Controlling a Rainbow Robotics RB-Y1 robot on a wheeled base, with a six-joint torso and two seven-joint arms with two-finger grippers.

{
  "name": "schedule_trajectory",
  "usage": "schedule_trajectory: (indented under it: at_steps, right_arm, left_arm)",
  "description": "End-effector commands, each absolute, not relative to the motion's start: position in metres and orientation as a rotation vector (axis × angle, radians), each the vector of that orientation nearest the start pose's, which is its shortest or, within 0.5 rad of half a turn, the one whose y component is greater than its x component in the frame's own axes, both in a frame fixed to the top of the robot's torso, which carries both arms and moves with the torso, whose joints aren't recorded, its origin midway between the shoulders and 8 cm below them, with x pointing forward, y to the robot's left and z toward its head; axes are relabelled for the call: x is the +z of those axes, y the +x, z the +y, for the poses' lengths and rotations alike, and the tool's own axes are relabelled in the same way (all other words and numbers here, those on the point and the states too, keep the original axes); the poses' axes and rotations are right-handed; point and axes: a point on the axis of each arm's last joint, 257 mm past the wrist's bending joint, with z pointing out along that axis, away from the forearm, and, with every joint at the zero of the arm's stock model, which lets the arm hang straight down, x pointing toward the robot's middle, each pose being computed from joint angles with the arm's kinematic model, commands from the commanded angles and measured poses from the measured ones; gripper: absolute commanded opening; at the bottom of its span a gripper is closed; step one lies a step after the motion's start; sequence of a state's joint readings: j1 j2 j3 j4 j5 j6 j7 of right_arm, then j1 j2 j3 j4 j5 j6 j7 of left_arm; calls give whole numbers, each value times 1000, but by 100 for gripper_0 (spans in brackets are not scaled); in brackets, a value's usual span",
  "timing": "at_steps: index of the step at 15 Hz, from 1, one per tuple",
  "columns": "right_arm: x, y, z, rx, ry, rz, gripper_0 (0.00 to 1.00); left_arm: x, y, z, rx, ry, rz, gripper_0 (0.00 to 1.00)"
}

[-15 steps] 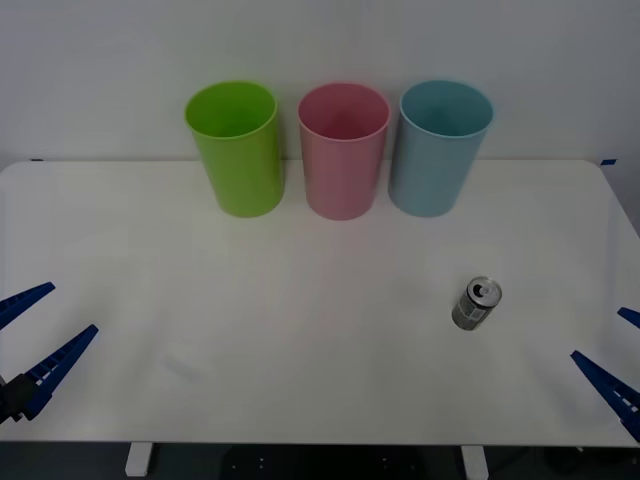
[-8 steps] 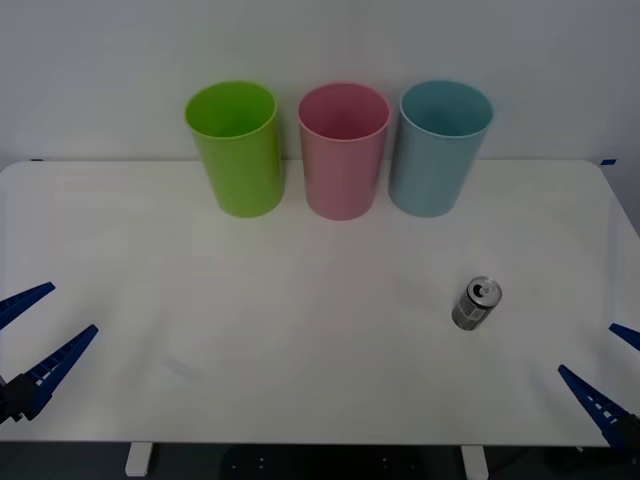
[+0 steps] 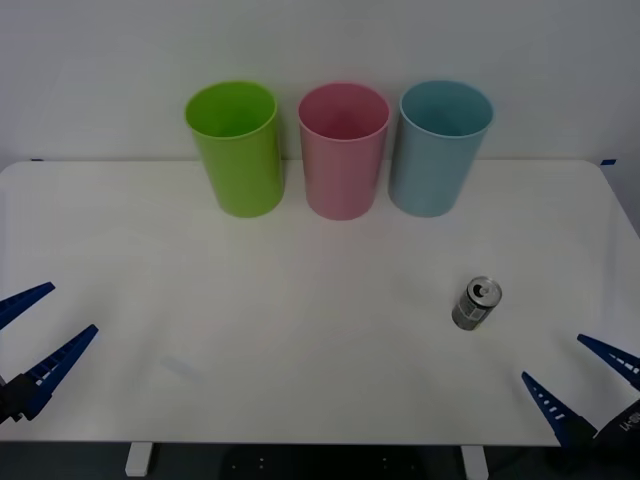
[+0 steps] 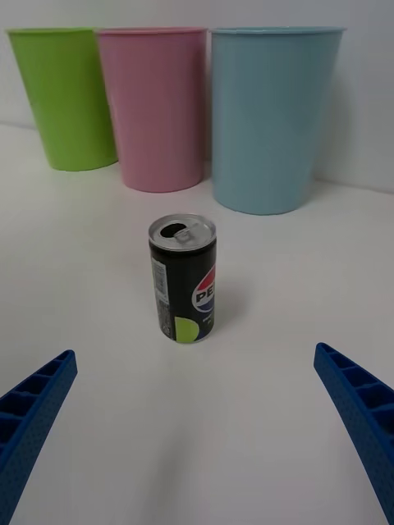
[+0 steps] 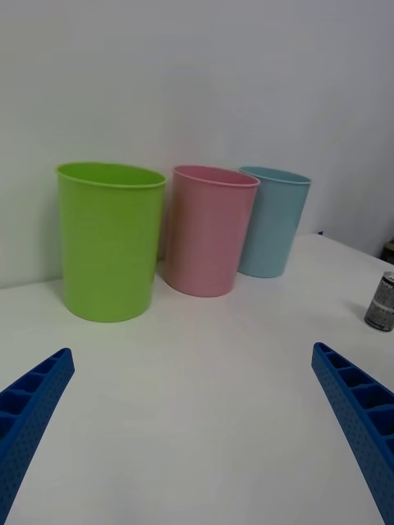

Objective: Grasp the object on the table and drop it into the matching bin: aluminum can to the light blue bin, PET bottle to the pink bin.

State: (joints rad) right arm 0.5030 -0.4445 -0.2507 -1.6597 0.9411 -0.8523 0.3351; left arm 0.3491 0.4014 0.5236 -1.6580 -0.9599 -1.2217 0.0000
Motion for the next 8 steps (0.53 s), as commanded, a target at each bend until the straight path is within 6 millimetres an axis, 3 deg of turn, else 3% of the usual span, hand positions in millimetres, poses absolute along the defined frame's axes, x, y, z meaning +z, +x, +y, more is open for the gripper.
schedule_trajectory:
  at_steps: [1, 5, 8]
  right_arm:
    - [-284, 341, -307, 309, -480, 1653, 100]
    - [-292, 353, -285, 323, -451, 1651, 100]
    - [-308, 366, -275, 332, -435, 1655, 100]
  left_arm:
    - [-169, 342, 330, -567, 465, 1441, 100]
    - [-169, 342, 330, -567, 465, 1441, 100]
    - [-169, 342, 330, -567, 465, 1441, 100]
